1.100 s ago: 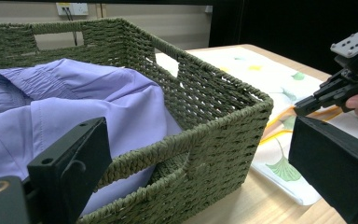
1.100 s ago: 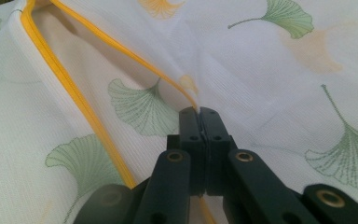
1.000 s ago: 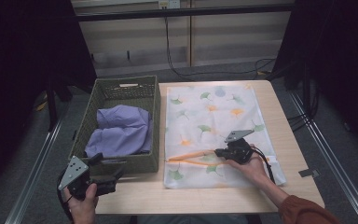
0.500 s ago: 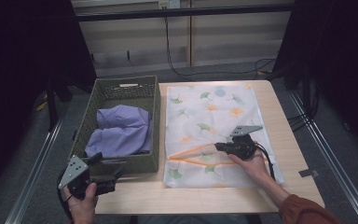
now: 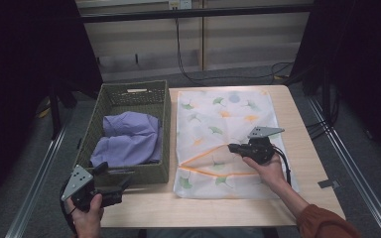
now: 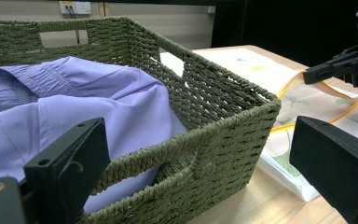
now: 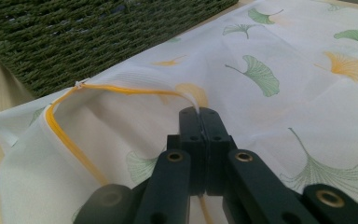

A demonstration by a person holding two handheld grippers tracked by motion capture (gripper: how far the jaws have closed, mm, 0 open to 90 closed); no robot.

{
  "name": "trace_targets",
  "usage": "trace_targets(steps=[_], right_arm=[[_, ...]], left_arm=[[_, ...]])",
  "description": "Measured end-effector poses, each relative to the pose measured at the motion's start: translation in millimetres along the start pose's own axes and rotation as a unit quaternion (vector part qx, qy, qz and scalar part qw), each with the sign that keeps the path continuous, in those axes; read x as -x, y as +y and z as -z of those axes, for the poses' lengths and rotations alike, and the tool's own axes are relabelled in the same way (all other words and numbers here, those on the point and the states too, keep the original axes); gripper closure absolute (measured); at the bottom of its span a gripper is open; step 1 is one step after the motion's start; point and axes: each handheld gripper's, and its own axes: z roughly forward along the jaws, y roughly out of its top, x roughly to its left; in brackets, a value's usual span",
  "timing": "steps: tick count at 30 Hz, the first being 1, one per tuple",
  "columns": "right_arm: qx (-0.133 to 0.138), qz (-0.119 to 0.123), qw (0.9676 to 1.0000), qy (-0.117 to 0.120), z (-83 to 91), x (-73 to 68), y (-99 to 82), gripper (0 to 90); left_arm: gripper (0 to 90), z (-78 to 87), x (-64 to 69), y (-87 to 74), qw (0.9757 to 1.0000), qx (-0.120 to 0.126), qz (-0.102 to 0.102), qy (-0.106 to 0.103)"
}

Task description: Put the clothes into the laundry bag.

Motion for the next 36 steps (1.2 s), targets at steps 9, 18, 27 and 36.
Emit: trace_targets(steps=[9, 18, 27, 36], right_arm=[[0.021, -0.003, 0.9998, -0.004, 7.0, 2.3, 9.3, 90.0], [0.039, -0.006, 0.9992, -0.002, 13.1, 2.2, 15.9, 90.0], [0.063, -0.013, 0.9979, -0.003, 22.4, 5.6, 24.4, 90.0], [0.074, -0.007, 0.9972, -0.001, 22.2, 9.0, 39.2, 90.0]], left_arm=[[4.3, 0.0, 0.2, -0.1, 1.0, 0.001, -0.001, -0.002], [3.0, 0.1, 0.8, 0.0, 1.0, 0.008, 0.004, 0.0], [3.0, 0.2, 1.2, 0.5, 1.0, 0.004, 0.001, -0.006], [2.8, -0.7, 3.4, 1.2, 0.9996, 0.016, 0.001, -0.022]])
